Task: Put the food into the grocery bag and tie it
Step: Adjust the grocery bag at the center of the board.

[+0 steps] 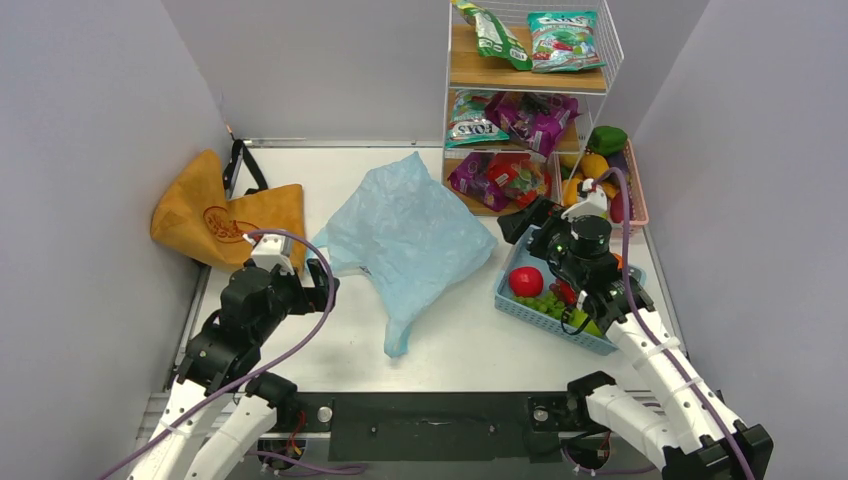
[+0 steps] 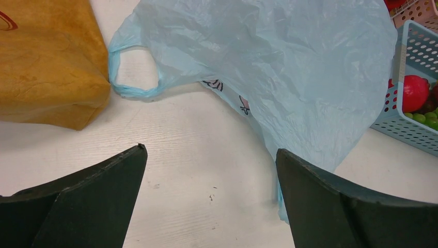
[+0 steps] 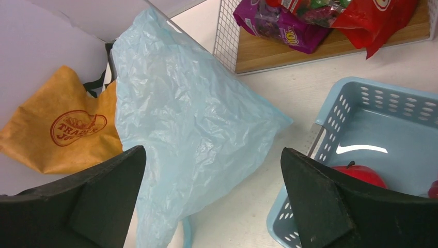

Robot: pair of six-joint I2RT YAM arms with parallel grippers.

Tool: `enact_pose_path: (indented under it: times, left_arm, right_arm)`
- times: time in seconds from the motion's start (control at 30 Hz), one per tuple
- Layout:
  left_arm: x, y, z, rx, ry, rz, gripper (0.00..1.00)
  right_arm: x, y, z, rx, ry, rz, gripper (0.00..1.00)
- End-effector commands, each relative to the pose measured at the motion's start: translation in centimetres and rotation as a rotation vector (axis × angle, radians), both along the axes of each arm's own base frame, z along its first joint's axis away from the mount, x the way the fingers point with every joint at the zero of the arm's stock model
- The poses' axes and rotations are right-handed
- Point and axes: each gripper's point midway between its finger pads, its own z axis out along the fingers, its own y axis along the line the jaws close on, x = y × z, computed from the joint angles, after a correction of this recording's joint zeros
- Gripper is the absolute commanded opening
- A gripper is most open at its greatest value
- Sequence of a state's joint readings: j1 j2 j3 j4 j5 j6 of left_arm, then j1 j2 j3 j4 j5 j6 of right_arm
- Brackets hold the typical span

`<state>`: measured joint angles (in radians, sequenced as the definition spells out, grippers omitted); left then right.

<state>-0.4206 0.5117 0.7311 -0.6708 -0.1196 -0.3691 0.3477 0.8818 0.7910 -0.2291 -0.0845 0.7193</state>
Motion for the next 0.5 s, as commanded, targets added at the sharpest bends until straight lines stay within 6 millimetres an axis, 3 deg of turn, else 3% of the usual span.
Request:
enact_pose_path:
  times: [0.0, 0.2, 0.47]
  left_arm:
    - [0.7, -0.9, 1.3, -0.014, -0.052, -0.037, 0.96]
    - [0.8, -0.7, 1.1, -0.006, -0.042, -0.025, 0.96]
    - [0.9, -0.6, 0.9, -0.003, -0.04, -0.018, 0.96]
  right_arm:
    - [0.4, 0.8, 1.0, 0.022, -0.033, 0.0, 1.0]
    - [0.7, 2.0, -1.6, 0.029, 0.065, 0.016, 1.0]
    - [-1.1, 7.1, -3.4, 0.05, 0.109, 0.132, 1.0]
